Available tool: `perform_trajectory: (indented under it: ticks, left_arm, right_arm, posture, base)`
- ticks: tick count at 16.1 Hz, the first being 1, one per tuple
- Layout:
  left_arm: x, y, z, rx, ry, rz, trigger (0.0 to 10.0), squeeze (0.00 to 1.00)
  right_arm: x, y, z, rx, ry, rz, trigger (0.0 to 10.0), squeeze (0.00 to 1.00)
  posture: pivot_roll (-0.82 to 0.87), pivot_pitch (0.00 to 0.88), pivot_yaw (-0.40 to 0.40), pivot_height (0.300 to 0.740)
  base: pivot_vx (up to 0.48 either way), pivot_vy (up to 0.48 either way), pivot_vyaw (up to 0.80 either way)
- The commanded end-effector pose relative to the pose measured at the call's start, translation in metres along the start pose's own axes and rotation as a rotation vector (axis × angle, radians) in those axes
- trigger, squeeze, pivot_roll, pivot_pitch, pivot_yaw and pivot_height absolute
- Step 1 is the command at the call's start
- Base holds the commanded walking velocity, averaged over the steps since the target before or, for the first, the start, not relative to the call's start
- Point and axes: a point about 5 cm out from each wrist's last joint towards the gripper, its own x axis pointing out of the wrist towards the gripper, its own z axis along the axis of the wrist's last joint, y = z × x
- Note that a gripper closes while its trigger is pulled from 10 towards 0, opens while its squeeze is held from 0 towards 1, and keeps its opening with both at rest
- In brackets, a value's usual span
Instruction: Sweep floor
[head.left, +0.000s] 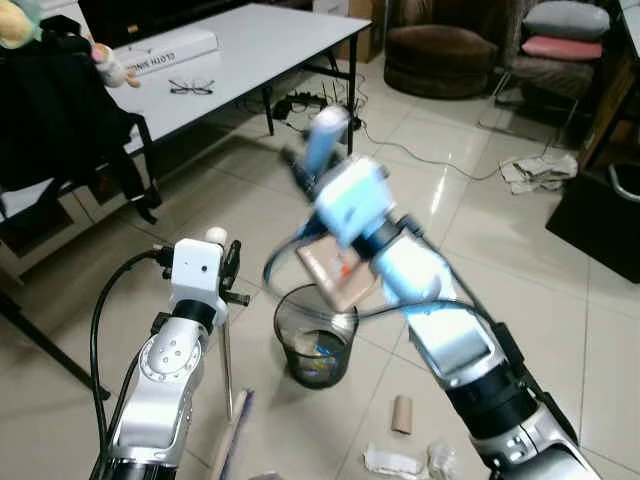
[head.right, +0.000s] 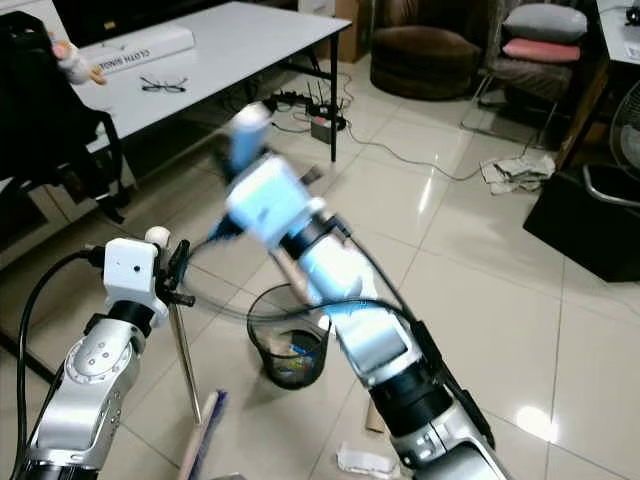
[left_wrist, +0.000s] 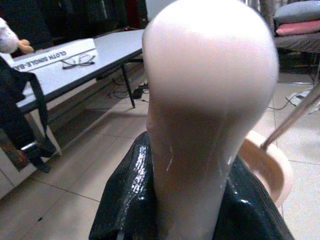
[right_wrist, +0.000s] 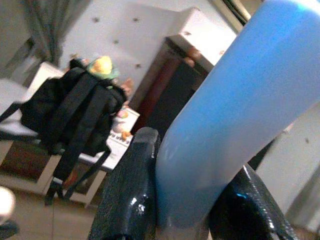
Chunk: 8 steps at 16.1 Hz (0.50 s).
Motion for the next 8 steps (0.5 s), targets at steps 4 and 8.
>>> perform_trajectory:
  ticks: [4,8]
  left_arm:
    - [0.0,-0.001,0.006,0.035,-0.031,-0.024,10.0,0.0]
    - [-0.002,-0.014,0.0,0.037,0.005,-0.17,10.0,0.0]
  right_arm:
    - [0.001,-0.001,0.012,-0.137,-0.061,0.008,10.0,0.0]
    - [-0.042,-0.082,-0.026,-0.198,0.308,-0.463,10.0,0.0]
  posture:
    - [-0.04,0.0,0.067,0.74]
    - [-0.05,0.0,0.068,0.74]
  base:
    - [0.0,0.0,0.0]
    - [0.0,0.0,0.0]
